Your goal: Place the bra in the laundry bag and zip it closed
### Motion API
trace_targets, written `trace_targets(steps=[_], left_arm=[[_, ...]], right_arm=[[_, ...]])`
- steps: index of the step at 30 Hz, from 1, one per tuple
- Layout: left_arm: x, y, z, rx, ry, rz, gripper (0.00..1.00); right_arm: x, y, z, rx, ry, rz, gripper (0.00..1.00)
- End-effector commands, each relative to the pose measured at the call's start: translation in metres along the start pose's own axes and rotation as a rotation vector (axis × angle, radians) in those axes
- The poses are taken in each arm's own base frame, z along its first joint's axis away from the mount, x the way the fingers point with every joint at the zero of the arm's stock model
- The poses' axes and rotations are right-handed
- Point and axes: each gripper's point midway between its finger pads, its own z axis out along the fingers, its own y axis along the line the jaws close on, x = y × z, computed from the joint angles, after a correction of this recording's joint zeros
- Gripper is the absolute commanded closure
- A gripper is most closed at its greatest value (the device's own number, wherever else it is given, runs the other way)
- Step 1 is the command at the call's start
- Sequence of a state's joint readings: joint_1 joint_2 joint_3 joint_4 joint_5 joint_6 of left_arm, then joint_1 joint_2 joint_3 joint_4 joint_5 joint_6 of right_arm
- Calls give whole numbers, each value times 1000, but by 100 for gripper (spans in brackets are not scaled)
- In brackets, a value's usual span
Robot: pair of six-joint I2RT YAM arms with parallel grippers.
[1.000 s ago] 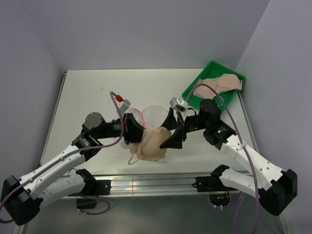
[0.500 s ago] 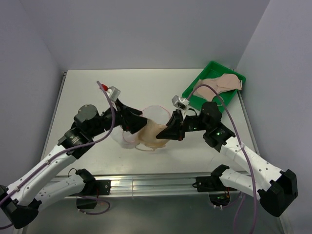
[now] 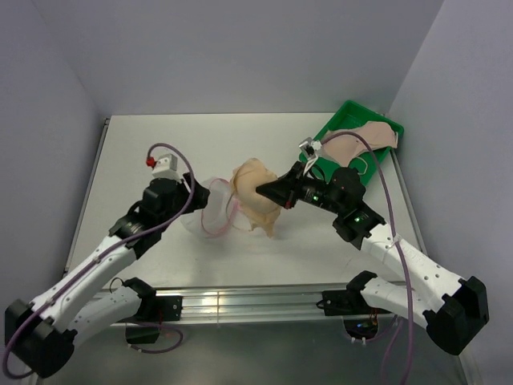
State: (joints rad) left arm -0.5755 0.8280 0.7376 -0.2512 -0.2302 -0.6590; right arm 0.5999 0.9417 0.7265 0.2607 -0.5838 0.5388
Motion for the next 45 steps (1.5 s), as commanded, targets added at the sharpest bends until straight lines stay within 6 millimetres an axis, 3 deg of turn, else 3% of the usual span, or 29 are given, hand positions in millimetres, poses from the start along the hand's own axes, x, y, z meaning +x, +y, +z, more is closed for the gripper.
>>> trace_targets(steps=[1, 6, 9, 12, 13, 15, 17, 19, 22, 23, 29, 34, 41, 45], left_arm=[[32, 18, 26, -59, 71, -4, 34], [50, 19, 55, -58, 108, 12, 35], [58, 28, 63, -94, 110, 20, 47], [65, 37, 69, -111, 99, 20, 65], [66, 36, 70, -106, 99, 18, 86], [74, 30, 70, -59, 117, -2, 100], [68, 9, 69, 49, 89, -39, 100], [70, 1, 66, 106, 82, -84, 100], [60, -16, 58, 200, 37, -150, 100], [50, -23, 53, 241, -3, -170, 100], [57, -11, 43, 241, -43, -279, 100], [62, -2, 42, 237, -67, -313, 100], [58, -5, 39, 263, -82, -318, 100], [54, -6, 36, 265, -91, -320, 100]], right_arm=[[-58, -2, 10, 65, -234, 82, 100], [-85, -11, 14, 128, -391, 161, 100], [-93, -16, 16, 150, -445, 192, 100], [-99, -16, 19, 154, -493, 221, 100], [-100, -17, 22, 153, -500, 226, 100], [-108, -14, 26, 149, -529, 252, 100], [-112, -11, 35, 137, -549, 266, 100], [-121, -14, 39, 155, -598, 276, 100], [-115, -19, 48, 186, -621, 296, 100], [-109, -23, 53, 205, -609, 303, 100], [-52, -56, 74, 284, -562, 374, 100], [6, -67, 89, 322, -463, 395, 100], [84, -85, 87, 367, -305, 406, 100], [99, -86, 79, 387, -270, 367, 100]])
